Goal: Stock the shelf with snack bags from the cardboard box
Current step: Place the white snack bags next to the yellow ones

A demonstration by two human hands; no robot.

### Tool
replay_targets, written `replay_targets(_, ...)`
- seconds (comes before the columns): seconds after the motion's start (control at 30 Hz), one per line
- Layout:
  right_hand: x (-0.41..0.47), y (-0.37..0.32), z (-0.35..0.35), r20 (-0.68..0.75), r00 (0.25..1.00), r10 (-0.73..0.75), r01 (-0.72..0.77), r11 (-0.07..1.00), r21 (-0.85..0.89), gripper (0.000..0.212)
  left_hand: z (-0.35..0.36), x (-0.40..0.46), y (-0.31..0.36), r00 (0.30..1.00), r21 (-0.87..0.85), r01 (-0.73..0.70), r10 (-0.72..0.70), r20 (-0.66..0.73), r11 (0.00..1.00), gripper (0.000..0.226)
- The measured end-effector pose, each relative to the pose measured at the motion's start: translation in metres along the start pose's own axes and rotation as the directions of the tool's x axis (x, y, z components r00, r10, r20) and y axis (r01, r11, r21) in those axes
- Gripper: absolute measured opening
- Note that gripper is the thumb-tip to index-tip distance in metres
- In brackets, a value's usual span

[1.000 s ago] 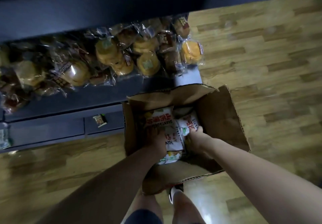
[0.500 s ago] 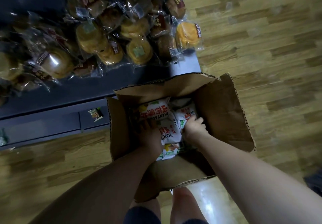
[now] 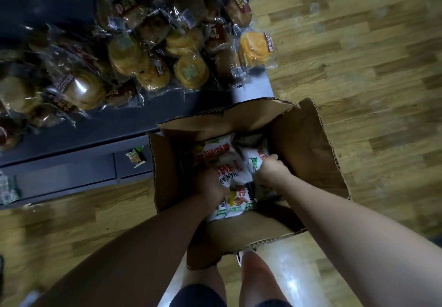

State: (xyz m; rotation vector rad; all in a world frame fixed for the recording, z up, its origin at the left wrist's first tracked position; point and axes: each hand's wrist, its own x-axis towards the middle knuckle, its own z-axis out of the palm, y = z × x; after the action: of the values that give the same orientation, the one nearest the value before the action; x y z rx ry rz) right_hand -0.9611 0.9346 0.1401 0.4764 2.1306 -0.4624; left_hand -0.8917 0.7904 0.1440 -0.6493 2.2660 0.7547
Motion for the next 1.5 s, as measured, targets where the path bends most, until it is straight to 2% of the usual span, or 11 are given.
replay_targets(0.07,0.001,-0.005,-0.01,0.059,0.998,0.039,-0.051,0.973,0.225,0.057,-0.007,-0.005,0.005,0.995,-0.241,-0.025,0.001,-0.1,0.97,0.073)
replay_targets(0.17,-0.007,-0.011,-0.024,0.104,0.995,0.011,-0.059,0.878,0.476,0.024,-0.02,-0.015,0.017,0.967,-0.439,0.0,-0.111,-0.228,0.899,0.083)
replay_targets(0.43,-0.032,-0.011,-0.029,0.296,0.952,-0.08,-0.078,0.871,0.485,0.017,-0.027,-0.038,0.032,0.947,-0.49,-0.044,-0.119,-0.297,0.871,0.068)
replay_targets(0.53,-0.041,-0.012,-0.032,0.355,0.917,-0.18,-0.051,0.831,0.554,0.02,-0.035,-0.044,0.035,0.951,-0.479,-0.047,-0.107,-0.29,0.877,0.067)
replay_targets(0.6,-0.047,-0.011,-0.035,0.381,0.891,-0.246,-0.019,0.819,0.573,0.009,-0.041,-0.048,0.034,0.957,-0.475,-0.034,-0.108,-0.269,0.88,0.07)
replay_targets(0.7,-0.05,-0.01,-0.033,0.359,0.894,-0.27,-0.024,0.77,0.638,0.03,-0.051,-0.058,0.037,0.963,-0.427,-0.004,-0.112,-0.246,0.904,0.067)
replay_targets(0.83,-0.058,-0.008,-0.033,0.277,0.917,-0.286,0.024,0.735,0.677,0.028,-0.059,-0.07,0.042,0.968,-0.352,0.034,-0.119,-0.223,0.935,0.068)
replay_targets(1.1,-0.09,-0.001,-0.052,0.353,0.885,-0.303,0.081,0.848,0.523,0.06,-0.072,-0.103,0.052,0.955,-0.315,0.138,-0.21,-0.208,0.939,0.071)
replay_targets(1.2,-0.107,-0.001,-0.064,0.317,0.895,-0.314,0.141,0.873,0.466,0.034,-0.08,-0.117,0.052,0.954,-0.304,0.137,-0.208,-0.218,0.943,0.072)
replay_targets(1.37,-0.129,-0.003,-0.077,0.136,0.874,-0.467,0.356,0.804,0.477,0.019,-0.099,-0.142,0.053,0.938,-0.252,0.07,-0.15,-0.313,0.965,0.07)
replay_targets(1.5,-0.152,-0.008,-0.089,-0.035,0.807,-0.589,0.537,0.708,0.458,0.03,-0.116,-0.162,0.049,0.905,-0.252,-0.018,-0.091,-0.416,0.968,0.077)
